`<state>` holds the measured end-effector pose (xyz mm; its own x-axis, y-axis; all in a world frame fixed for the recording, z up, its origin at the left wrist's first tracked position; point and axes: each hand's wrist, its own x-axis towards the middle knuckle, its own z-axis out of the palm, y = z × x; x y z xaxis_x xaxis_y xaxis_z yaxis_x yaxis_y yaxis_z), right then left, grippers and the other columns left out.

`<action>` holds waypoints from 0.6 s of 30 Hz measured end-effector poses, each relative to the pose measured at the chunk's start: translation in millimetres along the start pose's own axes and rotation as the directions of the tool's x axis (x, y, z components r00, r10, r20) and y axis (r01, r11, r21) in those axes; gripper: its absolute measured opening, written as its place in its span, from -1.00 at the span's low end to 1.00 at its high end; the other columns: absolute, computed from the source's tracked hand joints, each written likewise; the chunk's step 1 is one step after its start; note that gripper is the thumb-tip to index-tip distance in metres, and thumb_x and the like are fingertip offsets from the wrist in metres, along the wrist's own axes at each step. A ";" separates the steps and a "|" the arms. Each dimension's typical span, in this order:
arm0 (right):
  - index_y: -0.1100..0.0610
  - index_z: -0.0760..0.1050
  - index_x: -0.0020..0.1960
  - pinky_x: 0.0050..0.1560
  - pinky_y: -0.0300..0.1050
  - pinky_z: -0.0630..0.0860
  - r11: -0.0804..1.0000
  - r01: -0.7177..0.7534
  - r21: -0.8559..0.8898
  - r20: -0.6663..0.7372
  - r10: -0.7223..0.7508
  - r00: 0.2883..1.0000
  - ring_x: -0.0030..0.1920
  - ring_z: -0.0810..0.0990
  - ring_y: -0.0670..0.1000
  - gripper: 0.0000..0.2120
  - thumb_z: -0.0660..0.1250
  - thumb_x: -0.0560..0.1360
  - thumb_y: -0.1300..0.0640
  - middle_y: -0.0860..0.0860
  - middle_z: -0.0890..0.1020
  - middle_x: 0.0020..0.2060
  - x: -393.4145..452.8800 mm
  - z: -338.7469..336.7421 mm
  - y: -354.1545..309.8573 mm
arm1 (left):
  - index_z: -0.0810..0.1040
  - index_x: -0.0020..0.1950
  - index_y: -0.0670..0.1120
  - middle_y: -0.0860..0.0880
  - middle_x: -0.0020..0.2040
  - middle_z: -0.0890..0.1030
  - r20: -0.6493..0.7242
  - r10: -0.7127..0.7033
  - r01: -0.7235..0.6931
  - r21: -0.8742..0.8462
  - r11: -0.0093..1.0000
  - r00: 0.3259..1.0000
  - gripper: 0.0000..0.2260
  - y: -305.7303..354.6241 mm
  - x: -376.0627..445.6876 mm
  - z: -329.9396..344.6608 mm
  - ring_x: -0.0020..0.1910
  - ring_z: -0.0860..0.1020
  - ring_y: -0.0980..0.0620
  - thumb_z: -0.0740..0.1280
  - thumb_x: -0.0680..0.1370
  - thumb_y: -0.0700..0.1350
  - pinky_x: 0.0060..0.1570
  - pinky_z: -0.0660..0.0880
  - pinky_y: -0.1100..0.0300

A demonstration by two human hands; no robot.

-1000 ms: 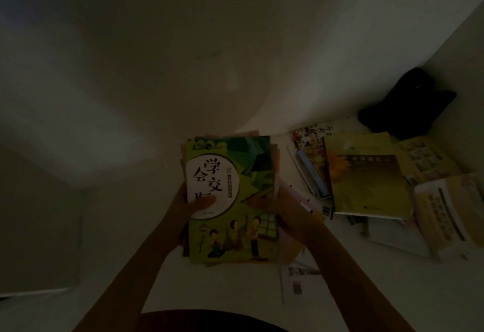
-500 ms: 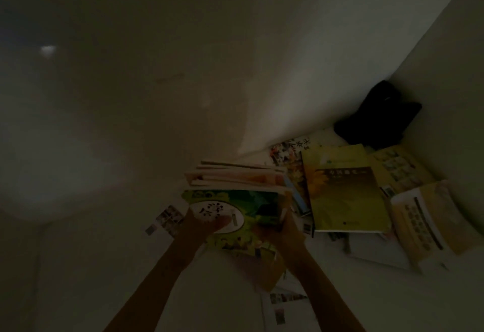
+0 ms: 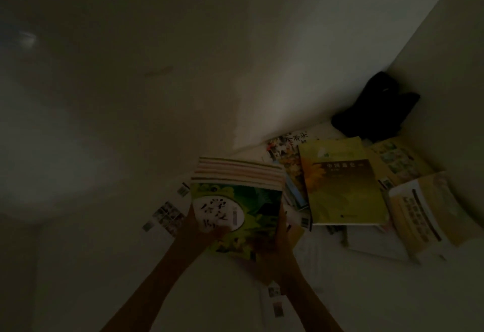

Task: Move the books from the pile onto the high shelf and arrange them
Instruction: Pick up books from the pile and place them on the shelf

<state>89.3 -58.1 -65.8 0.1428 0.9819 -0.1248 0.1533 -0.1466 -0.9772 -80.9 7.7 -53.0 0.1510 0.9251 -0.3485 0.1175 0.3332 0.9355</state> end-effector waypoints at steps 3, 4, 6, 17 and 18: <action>-0.26 -0.04 0.36 0.06 -0.32 0.52 0.997 -0.024 0.070 -0.026 0.026 0.999 0.30 0.44 0.01 -0.17 0.31 0.46 0.42 -0.06 0.32 0.34 1.4 4.1 -5.6 | 0.17 0.35 0.10 0.07 0.27 0.36 0.062 0.043 -0.043 -0.001 0.999 0.997 -0.11 6.6 -1.1 -0.3 0.30 0.40 0.02 0.62 0.18 -0.10 -0.03 0.50 0.36; -0.19 -0.02 0.40 0.02 -0.28 0.55 0.995 -0.038 0.088 -0.019 0.040 0.999 0.25 0.49 0.02 -0.17 0.29 0.45 0.47 0.02 0.36 0.33 0.8 2.8 -7.2 | 0.20 0.33 0.12 0.06 0.26 0.40 0.079 0.055 -0.055 0.000 0.998 0.995 -0.16 8.2 -3.0 -3.3 0.24 0.45 0.06 0.58 0.18 -0.09 -0.09 0.53 0.37; 0.00 -0.03 0.48 -0.03 -0.22 0.58 0.994 -0.047 0.096 0.009 0.046 0.999 0.13 0.57 -0.08 -0.17 0.27 0.43 0.54 0.06 0.41 0.27 -3.9 -1.0 -16.0 | 0.22 0.35 0.11 0.06 0.26 0.43 0.094 0.076 -0.076 -0.006 0.997 0.993 -0.16 11.7 -10.5 -9.9 0.17 0.48 0.13 0.56 0.16 -0.04 -0.13 0.55 0.37; -0.03 0.18 0.46 0.16 -0.16 0.52 0.961 -0.038 0.273 -0.006 0.041 0.999 0.19 0.53 -0.06 -0.52 0.18 0.57 0.07 -0.06 0.48 0.28 -78.9 9.9 -113.7 | 0.39 0.35 -0.04 -0.01 0.16 0.58 -0.024 0.179 -0.180 -0.123 0.976 0.984 -0.08 80.7 -113.2 -41.1 0.08 0.59 -0.01 0.58 0.01 0.05 -0.01 0.59 -0.06; -0.03 0.21 0.43 0.10 -0.26 0.53 0.964 -0.018 0.267 -0.030 0.027 0.999 0.15 0.53 -0.11 -0.59 0.11 0.59 0.02 -0.09 0.48 0.25 -84.6 12.8 -126.2 | 0.39 0.33 -0.03 -0.01 0.15 0.57 -0.047 0.200 -0.204 -0.115 0.972 0.979 -0.10 91.3 -126.5 -42.4 0.06 0.59 0.01 0.61 0.02 0.02 -0.02 0.59 -0.05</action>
<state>45.4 -121.1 65.8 0.1762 0.9735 -0.1461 -0.1158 -0.1269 -0.9851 -131.0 -71.1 78.9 0.1250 0.9805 -0.1515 -0.0299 0.1564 0.9872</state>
